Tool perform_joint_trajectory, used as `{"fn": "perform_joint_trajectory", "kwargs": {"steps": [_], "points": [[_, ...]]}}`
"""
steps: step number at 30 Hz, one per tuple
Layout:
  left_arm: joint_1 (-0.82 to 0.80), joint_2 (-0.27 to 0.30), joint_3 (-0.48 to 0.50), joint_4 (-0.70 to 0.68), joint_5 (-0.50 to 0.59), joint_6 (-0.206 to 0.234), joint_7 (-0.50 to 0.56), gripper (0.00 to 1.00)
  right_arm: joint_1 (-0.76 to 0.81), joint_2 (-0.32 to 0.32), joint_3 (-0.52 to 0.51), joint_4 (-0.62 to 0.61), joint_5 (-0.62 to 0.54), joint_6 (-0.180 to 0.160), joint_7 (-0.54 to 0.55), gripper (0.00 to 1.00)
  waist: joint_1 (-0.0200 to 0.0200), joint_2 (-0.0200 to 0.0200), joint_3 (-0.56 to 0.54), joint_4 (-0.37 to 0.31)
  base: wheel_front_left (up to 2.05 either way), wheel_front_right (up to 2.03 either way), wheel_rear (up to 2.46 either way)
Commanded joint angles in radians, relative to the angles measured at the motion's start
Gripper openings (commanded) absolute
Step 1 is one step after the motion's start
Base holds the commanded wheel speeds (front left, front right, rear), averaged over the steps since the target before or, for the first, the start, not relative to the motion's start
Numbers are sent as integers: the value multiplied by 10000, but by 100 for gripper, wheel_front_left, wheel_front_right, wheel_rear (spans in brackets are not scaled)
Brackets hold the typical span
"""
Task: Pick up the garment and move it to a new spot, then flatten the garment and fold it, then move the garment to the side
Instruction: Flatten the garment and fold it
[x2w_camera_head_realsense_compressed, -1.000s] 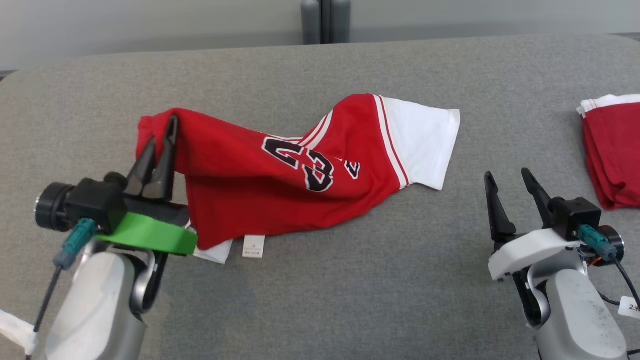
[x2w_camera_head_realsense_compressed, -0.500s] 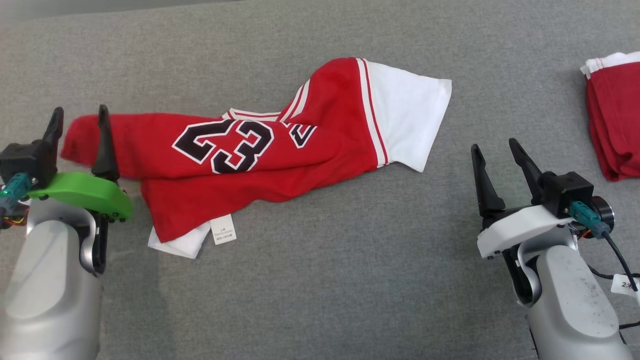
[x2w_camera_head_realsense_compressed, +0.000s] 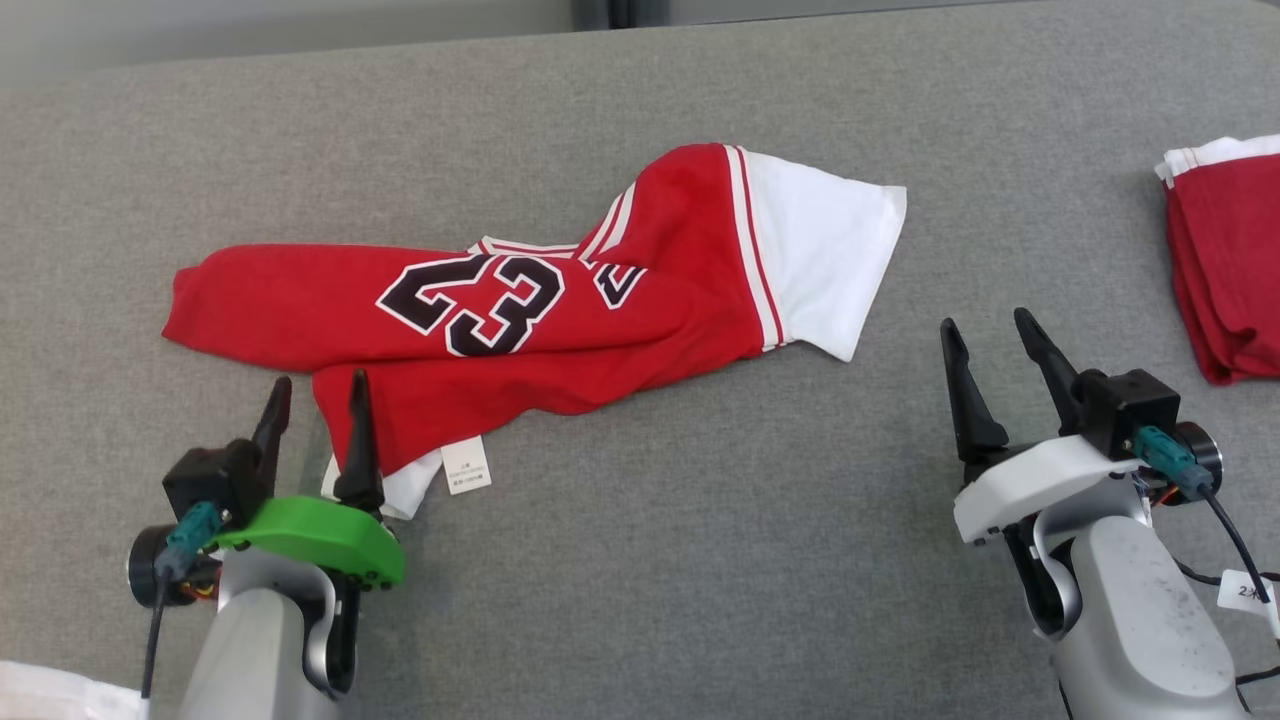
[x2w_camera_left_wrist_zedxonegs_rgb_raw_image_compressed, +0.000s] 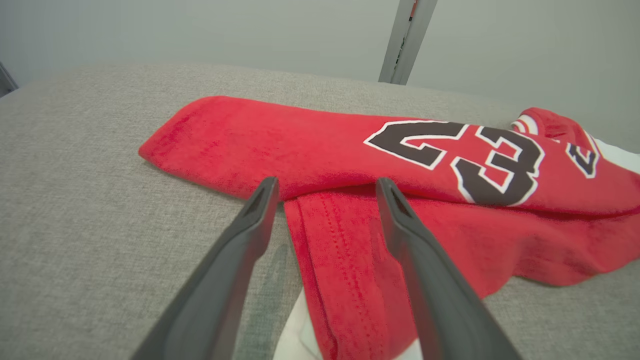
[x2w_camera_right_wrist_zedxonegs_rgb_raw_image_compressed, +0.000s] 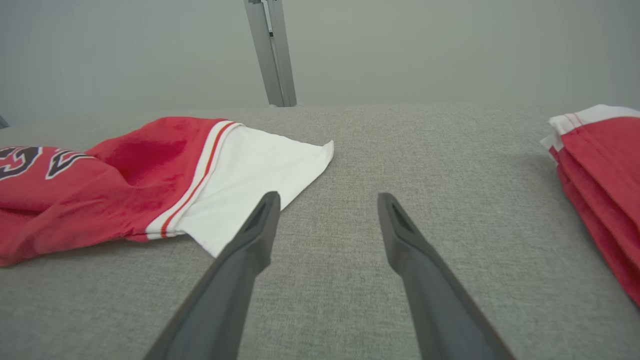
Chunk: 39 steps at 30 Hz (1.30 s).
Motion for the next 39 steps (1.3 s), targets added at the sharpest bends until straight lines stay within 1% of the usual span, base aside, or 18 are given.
{"fn": "perform_joint_trajectory", "kwargs": {"steps": [1, 4, 8, 17, 18, 19, 20, 21, 24, 28, 35, 39], "points": [[228, 14, -10, -71, -165, -19, 0, 100, 172, -42, 12, 33, 72, -13, 0, 100, 0, 0, -190, 71, 0, 0, 0], [675, -164, -261, 7, -363, -20, 0, 100, 302, -42, 29, 78, 93, -13, 0, 100, 0, 0, -337, 96, 0, 0, 0], [914, -195, -301, 279, -572, -20, 0, 100, 405, -42, 83, 113, 92, -13, 0, 100, 0, 0, -439, 86, 0, 0, 0], [771, -263, -473, 578, -801, -21, 0, 100, 460, -42, 168, 84, 39, -13, 0, 100, 0, 0, -427, 25, 0, 0, 0], [718, -260, -502, 641, -813, -21, 0, 94, 467, -42, 170, 74, 26, -13, 0, 100, 0, 0, -416, 14, 0, 0, 0], [674, -249, -524, 676, -827, -22, 0, 83, 471, -42, 176, 69, 13, -13, 0, 100, 0, 0, -409, 6, 0, 0, 0], [633, -233, -542, 719, -847, -22, 0, 38, 471, -40, 179, 66, -2, -13, 0, 100, 0, 0, -398, -2, 0, 0, 0], [607, -219, -567, 748, -865, -22, 0, 0, 466, -40, 171, 73, -13, -13, 0, 100, 0, 0, -390, -8, 0, 0, 0], [574, -196, -629, 783, -923, -22, 0, 0, 444, -40, 120, 123, -38, -13, 0, 100, 0, 0, -401, 16, 0, 0, 0], [655, -199, -614, 666, -981, -22, -1, 0, 559, -37, -27, 176, -92, -13, 0, 100, 0, 0, -508, 209, 0, 0, 0], [1046, -213, -306, -214, -698, -22, 0, 0, 707, -40, -164, 287, -98, -13, 0, 100, 0, 0, -893, 869, 0, 0, 0], [1349, -222, -77, -333, -553, -22, -1, 0, 714, -39, -200, 383, -176, -13, 0, 100, 0, 0, -1041, 1297, 0, 0, 0]]}}
